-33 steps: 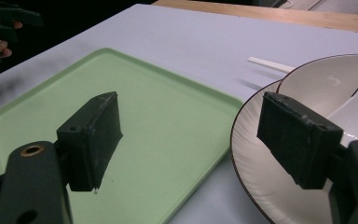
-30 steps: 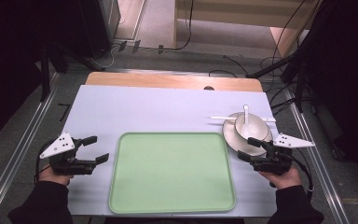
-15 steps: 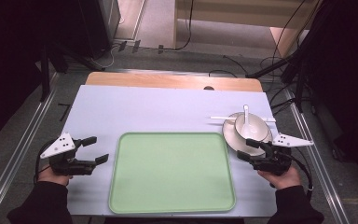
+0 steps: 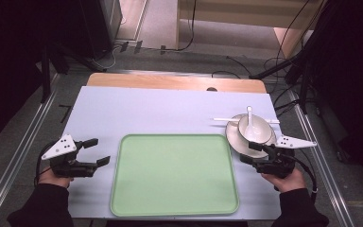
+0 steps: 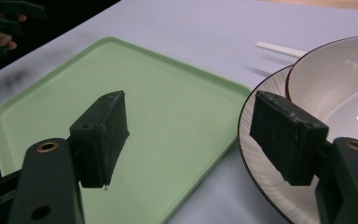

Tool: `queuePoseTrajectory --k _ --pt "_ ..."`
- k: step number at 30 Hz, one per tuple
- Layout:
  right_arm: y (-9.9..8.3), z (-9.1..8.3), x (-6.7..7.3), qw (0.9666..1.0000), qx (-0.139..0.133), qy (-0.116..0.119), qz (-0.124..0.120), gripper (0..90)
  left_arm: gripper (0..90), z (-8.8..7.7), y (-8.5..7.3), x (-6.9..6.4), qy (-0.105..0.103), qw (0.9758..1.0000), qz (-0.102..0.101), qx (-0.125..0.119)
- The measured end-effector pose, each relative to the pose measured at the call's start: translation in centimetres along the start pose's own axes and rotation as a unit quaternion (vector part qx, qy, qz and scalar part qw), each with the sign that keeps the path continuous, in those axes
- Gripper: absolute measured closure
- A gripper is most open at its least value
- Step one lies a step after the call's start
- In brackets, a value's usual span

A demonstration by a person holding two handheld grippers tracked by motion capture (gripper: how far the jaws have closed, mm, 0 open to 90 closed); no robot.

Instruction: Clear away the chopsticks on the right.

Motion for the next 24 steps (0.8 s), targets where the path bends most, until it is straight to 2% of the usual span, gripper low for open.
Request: queuePoseTrajectory --k 5,10,16,17,21,24 --pt "0.0 0.0 0.1 0.9999 0.011 -0.009 0.002 31.7 19.0 0.0 0.0 0.0 0.000 1.0000 0.000 0.001" --pt "0.0 -0.1 0.3 0.9989 0.036 -0.011 0.028 38.8 19.0 0.0 -0.1 0.1 -0.002 1.0000 0.001 0.005" --pt "0.4 -0.7 0.7 0.9991 0.033 -0.023 0.014 44.3 19.1 0.0 -0.2 0.2 0.000 1.0000 -0.002 0.008" --pt "0.5 -0.7 0.8 0.9990 0.034 -0.022 0.018 47.2 19.0 0.0 -0.2 0.2 0.001 1.0000 -0.002 0.008" --pt "0.4 -1.0 0.8 0.9987 0.039 -0.023 0.021 47.1 19.0 0.0 -0.2 0.2 0.001 1.0000 -0.003 0.009" --pt "0.4 -1.0 0.7 0.9987 0.039 -0.027 0.020 43.7 19.0 -0.1 -0.2 0.3 0.002 1.0000 -0.002 0.009"
Point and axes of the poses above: each handheld gripper's, and its own axes: z roughly forward along the jaws, y roughly out of its top, x roughly to its left, the point moved 3 cm from there along z, roughly forward along the jaws, and after that the axes turned 8 degrees about z, right-handed, at the moved point
